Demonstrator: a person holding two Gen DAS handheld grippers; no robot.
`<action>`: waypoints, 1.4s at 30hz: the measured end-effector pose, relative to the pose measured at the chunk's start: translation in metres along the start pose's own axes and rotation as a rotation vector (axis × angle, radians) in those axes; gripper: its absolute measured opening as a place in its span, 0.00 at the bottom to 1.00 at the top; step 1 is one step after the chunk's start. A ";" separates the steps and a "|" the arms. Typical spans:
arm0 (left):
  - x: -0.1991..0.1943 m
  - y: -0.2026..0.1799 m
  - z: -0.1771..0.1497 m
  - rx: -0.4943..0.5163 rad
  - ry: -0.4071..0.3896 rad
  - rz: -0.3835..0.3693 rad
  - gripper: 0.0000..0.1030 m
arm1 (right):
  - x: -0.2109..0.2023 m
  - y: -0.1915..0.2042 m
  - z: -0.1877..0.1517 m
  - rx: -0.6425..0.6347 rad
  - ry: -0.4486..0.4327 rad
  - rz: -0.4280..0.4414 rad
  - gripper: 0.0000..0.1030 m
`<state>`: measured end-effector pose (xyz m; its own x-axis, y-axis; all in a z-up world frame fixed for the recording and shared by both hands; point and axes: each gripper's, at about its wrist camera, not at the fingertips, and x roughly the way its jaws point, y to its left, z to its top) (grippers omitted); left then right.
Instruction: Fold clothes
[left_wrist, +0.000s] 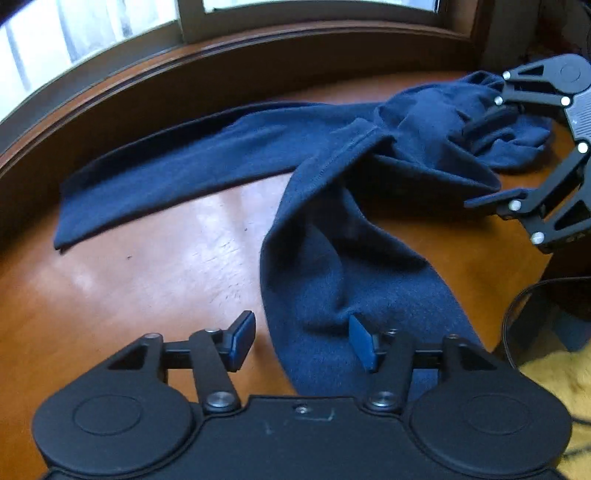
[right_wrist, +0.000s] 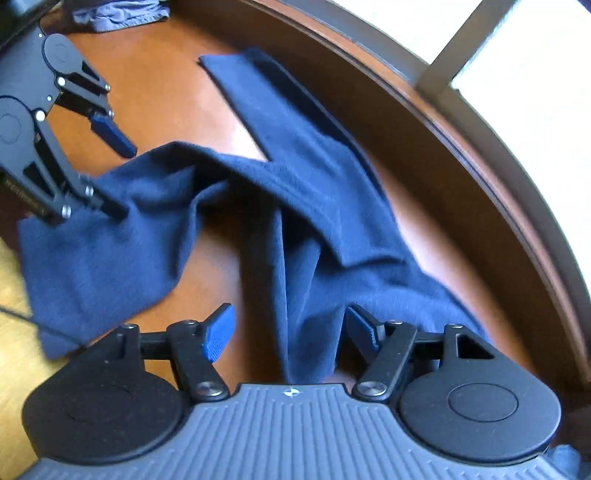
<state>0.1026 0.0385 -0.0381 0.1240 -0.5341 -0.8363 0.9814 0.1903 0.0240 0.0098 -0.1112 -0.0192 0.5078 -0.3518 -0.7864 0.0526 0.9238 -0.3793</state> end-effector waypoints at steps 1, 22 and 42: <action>0.004 0.000 0.002 -0.003 -0.002 -0.017 0.53 | 0.002 0.002 0.002 0.002 -0.007 -0.013 0.67; -0.109 0.196 0.014 -0.298 -0.023 0.514 0.35 | 0.019 0.063 0.109 0.309 -0.179 0.513 0.20; 0.027 -0.039 0.137 -0.025 -0.131 0.104 0.62 | -0.070 -0.190 -0.202 0.869 -0.146 -0.269 0.64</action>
